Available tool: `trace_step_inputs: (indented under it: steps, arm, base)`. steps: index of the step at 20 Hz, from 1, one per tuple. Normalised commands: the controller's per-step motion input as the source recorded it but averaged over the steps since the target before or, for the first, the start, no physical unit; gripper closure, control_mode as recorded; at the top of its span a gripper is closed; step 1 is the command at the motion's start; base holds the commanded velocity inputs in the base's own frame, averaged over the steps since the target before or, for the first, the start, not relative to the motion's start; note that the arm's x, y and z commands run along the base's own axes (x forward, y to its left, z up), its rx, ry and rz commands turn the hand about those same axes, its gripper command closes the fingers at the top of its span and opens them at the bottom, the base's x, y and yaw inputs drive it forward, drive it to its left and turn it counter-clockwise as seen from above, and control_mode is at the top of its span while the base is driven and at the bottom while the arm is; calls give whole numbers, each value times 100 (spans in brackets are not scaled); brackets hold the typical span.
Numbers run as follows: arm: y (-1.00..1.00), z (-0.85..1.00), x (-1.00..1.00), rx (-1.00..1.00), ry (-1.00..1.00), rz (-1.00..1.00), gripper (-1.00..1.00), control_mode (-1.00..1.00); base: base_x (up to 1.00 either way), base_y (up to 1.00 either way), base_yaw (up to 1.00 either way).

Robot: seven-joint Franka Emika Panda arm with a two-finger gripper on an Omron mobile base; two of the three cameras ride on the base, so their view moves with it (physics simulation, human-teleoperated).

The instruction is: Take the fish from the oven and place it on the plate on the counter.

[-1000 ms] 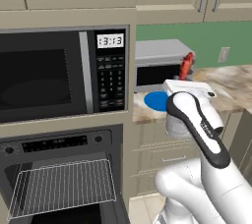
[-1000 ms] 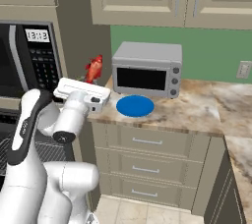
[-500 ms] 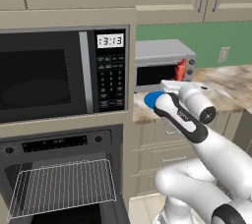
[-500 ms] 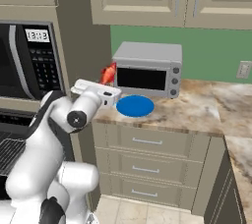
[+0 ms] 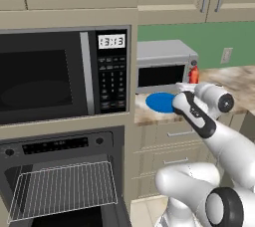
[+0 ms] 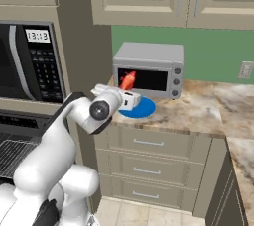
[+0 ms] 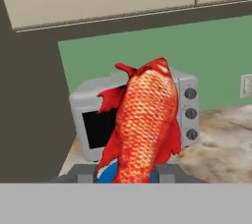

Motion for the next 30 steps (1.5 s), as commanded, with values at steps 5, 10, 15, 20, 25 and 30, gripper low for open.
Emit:
trace_step_inputs:
  steps: [5,10,15,20,25,30]
  arm:
    - [0,23,0,0,21,1,100,-100]
    - [0,4,0,-6,42,2,100,-100]
    - [0,-7,0,-13,35,4,100,-100]
    - [0,-4,0,-5,18,5,100,-100]
    - [-2,-24,0,0,1,7,100,-100]
    - [0,-45,9,0,4,9,100,-100]
  base:
    - [0,0,0]
    - [0,0,0]
    - [0,0,0]
    - [0,0,0]
    - [0,0,0]
    - [0,0,0]
